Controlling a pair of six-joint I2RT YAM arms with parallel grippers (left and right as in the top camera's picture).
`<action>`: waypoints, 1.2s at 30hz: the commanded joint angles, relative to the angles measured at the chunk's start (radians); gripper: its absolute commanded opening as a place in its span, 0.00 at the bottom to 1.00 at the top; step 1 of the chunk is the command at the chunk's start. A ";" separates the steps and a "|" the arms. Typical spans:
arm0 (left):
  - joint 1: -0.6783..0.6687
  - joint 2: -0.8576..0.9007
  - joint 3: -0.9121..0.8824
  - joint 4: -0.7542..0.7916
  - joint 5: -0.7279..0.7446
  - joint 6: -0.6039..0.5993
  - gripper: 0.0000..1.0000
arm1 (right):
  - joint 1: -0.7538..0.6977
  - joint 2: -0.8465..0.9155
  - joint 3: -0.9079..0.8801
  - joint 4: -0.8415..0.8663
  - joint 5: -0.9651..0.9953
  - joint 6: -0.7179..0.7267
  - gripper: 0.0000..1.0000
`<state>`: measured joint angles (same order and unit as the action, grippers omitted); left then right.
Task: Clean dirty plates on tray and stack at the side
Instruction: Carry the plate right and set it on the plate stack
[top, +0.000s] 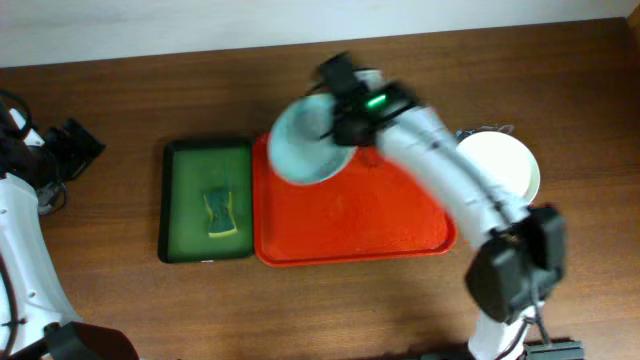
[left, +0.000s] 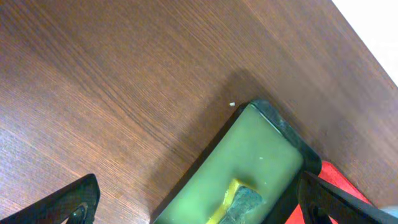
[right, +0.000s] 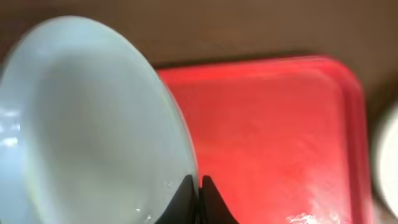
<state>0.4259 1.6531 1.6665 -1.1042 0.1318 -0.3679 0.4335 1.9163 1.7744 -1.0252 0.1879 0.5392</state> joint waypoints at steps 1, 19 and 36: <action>0.003 -0.014 0.018 -0.001 0.010 -0.013 0.99 | -0.288 -0.074 0.004 -0.151 -0.257 -0.085 0.04; 0.003 -0.014 0.018 -0.001 0.010 -0.013 0.99 | -1.028 -0.074 -0.372 -0.079 -0.379 -0.274 0.33; 0.003 -0.014 0.018 -0.001 0.010 -0.013 0.99 | -0.706 -0.076 -0.231 -0.303 -0.614 -0.613 0.98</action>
<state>0.4259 1.6531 1.6665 -1.1042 0.1318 -0.3679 -0.2924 1.8557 1.5269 -1.3277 -0.4213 -0.0608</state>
